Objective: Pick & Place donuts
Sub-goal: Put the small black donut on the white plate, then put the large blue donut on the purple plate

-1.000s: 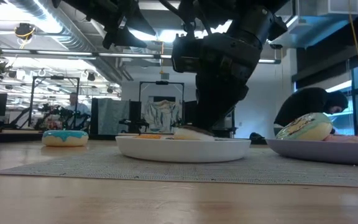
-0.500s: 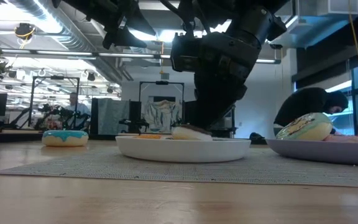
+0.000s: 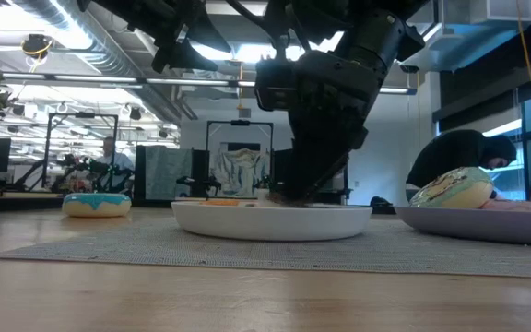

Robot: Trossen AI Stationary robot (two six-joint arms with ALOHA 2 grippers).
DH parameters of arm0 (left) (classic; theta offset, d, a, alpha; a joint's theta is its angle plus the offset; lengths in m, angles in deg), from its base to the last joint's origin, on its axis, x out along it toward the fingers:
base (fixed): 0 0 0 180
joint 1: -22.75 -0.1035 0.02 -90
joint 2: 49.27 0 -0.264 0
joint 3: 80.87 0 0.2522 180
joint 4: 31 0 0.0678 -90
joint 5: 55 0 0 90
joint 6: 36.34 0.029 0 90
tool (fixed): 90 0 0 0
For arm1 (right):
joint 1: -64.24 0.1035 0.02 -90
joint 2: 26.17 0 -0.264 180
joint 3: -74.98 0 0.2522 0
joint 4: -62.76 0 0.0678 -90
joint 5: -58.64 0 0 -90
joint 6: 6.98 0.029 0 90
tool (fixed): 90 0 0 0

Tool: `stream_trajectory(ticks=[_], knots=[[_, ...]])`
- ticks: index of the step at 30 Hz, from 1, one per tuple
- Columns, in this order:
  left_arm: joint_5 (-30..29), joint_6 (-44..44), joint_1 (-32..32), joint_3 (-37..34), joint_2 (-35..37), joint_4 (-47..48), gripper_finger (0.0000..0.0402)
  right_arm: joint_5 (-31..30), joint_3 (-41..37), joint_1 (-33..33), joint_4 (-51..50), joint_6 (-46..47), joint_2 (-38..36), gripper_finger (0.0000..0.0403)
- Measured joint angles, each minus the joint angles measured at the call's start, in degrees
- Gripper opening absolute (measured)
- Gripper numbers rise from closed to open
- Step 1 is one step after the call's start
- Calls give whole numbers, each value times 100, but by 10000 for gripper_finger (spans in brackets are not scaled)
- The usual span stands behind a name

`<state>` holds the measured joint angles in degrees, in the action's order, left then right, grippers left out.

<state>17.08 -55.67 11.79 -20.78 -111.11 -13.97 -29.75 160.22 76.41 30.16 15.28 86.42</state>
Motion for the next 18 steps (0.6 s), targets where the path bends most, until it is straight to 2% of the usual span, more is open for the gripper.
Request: stream_trajectory(ticks=[4,9,15,18], knots=[[0,-1,-1,0,-1,1,251,2,0,0,-29,11,0,147],[0,-2,-2,0,0,2,251,-30,362,0,-553,-97,-9,147],[0,-211,-1,0,0,0,251,-177,1144,-8,-1504,-517,-14,147],[0,-464,0,0,0,0,251,7,1386,-75,-2281,-703,-132,147]])
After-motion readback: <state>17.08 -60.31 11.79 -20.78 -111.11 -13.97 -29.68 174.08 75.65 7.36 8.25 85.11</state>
